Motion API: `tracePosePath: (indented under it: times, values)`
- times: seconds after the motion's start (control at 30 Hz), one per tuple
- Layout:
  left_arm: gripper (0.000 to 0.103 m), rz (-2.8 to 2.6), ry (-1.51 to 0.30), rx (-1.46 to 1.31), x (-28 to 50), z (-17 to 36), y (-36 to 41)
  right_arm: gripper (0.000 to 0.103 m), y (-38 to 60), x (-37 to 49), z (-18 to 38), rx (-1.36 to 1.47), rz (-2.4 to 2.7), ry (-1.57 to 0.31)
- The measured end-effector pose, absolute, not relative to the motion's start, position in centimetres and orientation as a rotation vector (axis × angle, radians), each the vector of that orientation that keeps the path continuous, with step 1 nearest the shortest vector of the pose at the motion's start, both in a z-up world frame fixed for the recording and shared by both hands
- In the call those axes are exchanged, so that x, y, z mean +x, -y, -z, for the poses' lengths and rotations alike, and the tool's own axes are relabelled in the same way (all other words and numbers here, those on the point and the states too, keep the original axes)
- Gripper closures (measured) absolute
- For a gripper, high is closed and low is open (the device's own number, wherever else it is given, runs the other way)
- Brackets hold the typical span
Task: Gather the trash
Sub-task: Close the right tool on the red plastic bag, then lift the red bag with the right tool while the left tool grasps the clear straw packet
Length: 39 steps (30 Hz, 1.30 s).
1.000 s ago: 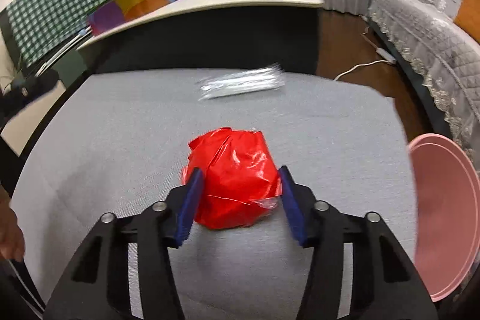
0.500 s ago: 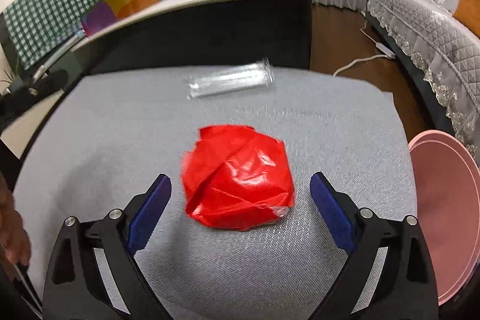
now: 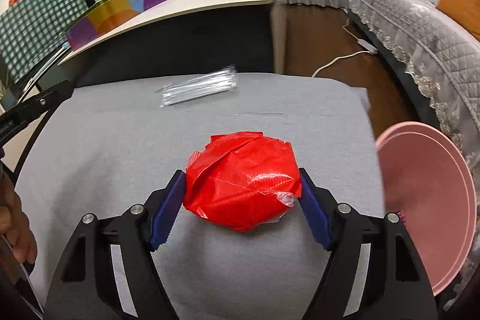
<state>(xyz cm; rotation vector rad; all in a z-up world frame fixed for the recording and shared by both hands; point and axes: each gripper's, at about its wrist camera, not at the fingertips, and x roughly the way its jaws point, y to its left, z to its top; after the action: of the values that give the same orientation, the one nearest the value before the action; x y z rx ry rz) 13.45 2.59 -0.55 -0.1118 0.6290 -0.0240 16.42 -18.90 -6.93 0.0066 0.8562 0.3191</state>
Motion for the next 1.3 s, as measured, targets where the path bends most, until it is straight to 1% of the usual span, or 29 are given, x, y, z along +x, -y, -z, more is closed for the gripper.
tracePosePath:
  times: [0.1, 0.13, 0.23, 0.43, 0.67, 0.97, 1.0, 1.03, 1.07, 1.1, 1.17, 1.23, 1.3]
  values:
    - [0.077, 0.034, -0.647, -0.102, 14.8, 1.4, -1.5, 0.03, 20.1, 16.5, 7.2, 0.023, -0.299, -0.864]
    - [0.075, 0.038, -0.655, -0.096, 15.3, 1.7, -1.1, 0.03, 20.7, 16.5, 7.3, 0.031, -0.295, -0.869]
    - [0.062, 0.048, -0.676, -0.077, 16.5, 2.6, -0.1, 0.03, 21.5, 16.5, 7.6, 0.039, -0.292, -0.876]
    - [0.053, 0.061, -0.714, -0.052, 18.6, 3.9, 1.0, 0.03, 22.9, 16.8, 7.9, 0.07, -0.279, -0.882]
    - [0.052, 0.081, -0.743, -0.019, 21.1, 5.0, 2.0, 0.03, 23.4, 16.9, 8.0, 0.083, -0.283, -0.879]
    - [0.052, 0.124, -0.846, 0.03, 24.2, 6.8, 3.9, 0.03, 23.5, 17.1, 8.0, 0.09, -0.284, -0.877]
    - [0.053, 0.132, -0.855, 0.026, 24.4, 6.9, 3.9, 0.03, 23.6, 17.1, 8.0, 0.092, -0.284, -0.878]
    - [0.058, 0.134, -0.862, 0.028, 24.5, 7.0, 4.0, 0.03, 23.6, 17.2, 8.0, 0.093, -0.284, -0.878]
    - [0.068, 0.14, -0.872, 0.032, 24.6, 7.2, 4.1, 0.03, 23.6, 17.2, 8.0, 0.093, -0.283, -0.879]
    - [0.072, 0.149, -0.881, 0.035, 24.6, 7.3, 4.3, 0.03, 23.6, 17.2, 8.0, 0.093, -0.282, -0.879]
    - [0.092, 0.168, -0.886, 0.03, 24.6, 7.4, 4.4, 0.03, 23.6, 17.1, 7.9, 0.093, -0.282, -0.878]
    - [0.097, 0.183, -0.881, 0.016, 24.2, 7.3, 4.5, 0.03, 23.6, 17.1, 7.8, 0.089, -0.281, -0.875]
    - [0.099, 0.194, -0.875, 0.014, 23.8, 7.0, 4.8, 0.03, 23.7, 17.1, 7.8, 0.089, -0.279, -0.871]
